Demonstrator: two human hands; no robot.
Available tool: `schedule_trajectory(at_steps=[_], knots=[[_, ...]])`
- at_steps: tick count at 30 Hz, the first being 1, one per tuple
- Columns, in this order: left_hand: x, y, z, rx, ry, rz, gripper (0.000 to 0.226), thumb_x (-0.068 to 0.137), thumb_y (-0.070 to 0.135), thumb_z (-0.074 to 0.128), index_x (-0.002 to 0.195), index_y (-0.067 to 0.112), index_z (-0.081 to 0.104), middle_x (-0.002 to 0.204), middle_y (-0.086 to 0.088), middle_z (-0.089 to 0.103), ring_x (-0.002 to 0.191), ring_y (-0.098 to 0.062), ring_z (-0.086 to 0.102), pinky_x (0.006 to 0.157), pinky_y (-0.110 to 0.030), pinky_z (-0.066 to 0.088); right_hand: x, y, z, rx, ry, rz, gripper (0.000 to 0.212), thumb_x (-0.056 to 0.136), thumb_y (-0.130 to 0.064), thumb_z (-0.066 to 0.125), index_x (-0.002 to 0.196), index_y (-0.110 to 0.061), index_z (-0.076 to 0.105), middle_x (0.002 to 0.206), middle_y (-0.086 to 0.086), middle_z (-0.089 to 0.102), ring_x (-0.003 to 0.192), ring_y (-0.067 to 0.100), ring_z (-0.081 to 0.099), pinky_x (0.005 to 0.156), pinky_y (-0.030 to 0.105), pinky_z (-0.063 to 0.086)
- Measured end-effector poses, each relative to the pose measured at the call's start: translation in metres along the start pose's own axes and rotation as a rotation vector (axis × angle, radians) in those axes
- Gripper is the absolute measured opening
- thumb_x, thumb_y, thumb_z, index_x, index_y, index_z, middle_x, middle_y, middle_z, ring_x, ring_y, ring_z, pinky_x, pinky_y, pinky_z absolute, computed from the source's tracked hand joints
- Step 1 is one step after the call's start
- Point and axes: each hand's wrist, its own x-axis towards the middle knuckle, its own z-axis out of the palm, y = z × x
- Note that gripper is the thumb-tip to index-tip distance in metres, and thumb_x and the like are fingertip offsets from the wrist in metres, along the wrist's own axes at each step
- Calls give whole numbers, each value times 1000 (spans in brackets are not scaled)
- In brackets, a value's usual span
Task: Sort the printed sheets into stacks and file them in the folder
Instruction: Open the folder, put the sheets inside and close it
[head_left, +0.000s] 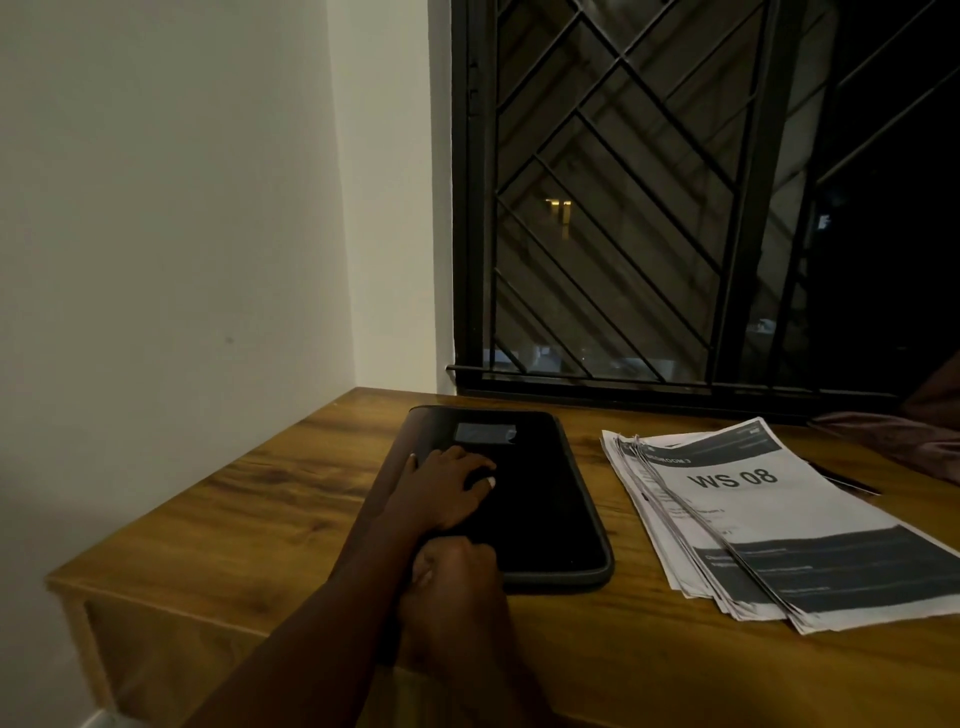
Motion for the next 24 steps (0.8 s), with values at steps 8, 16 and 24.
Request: schedule_trajectory(at_steps=[8,16,24], knots=[[5,-6,-10,2,93,-111,50,96,54,38,139,30,42,148,-4,38,132,-24,41,107,-48,34,33,14,-124,148,38,34,17,83,-30,64,96,-36,56,86,-11,62,81,7,60,70,25,48],[23,-35,-26,-86,81,-350,67,92,63,41,148,30,25,156,-10,19,136,-34,35,105,-53,34,120,76,-144,25,-65,173,67,90,-48,56,141,-10,36,143,15,44,130,32,44,103,38,38],[30,-39,-14,-152,7,-346,70,92,62,40,149,25,24,158,-14,12,136,-37,35,108,-49,37,139,81,-124,-43,-179,275,70,90,-60,44,131,-3,49,136,18,50,123,33,50,97,34,43]])
